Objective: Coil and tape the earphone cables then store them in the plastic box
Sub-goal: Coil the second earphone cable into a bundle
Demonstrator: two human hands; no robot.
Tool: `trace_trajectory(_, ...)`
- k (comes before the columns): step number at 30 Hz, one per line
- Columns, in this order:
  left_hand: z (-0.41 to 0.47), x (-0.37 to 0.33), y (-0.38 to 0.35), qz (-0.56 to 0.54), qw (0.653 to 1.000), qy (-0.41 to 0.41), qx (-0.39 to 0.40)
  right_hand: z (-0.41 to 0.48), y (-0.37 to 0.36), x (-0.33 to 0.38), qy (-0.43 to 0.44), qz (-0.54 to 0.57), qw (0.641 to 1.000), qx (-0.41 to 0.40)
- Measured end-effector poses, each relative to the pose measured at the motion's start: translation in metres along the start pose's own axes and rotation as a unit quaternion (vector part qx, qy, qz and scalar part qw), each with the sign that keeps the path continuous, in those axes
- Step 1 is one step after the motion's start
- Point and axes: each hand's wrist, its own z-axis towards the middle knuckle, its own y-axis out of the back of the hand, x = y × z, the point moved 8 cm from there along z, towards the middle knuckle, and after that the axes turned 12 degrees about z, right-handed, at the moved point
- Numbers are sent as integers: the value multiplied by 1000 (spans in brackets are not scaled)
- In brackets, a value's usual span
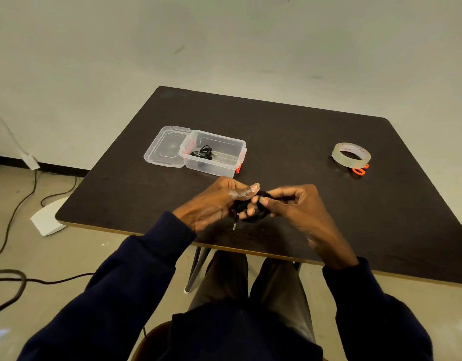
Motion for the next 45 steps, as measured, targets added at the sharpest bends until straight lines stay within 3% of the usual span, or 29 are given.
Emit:
trace_trajectory(7,-2,2,8,72,997,-14,-21,-4,-1,-11,-77,71,994,25)
trace_trajectory(14,6,6,11,143,987,-10,-68,-2,4,-12,-54,91,994,4)
trace_trajectory(25,6,3,9,143,987,2,-74,-11,0,6,60,-143,987,-30)
trace_trajectory(33,6,-2,5,205,975,-30,-76,-9,6,-4,-6,-150,987,-51)
trace_trajectory(41,-3,-3,6,285,944,-63,-152,-13,10,-15,-48,2,992,-114)
trace_trajectory(45,-5,-4,7,245,949,-76,-183,-13,11,-26,-120,82,983,-113)
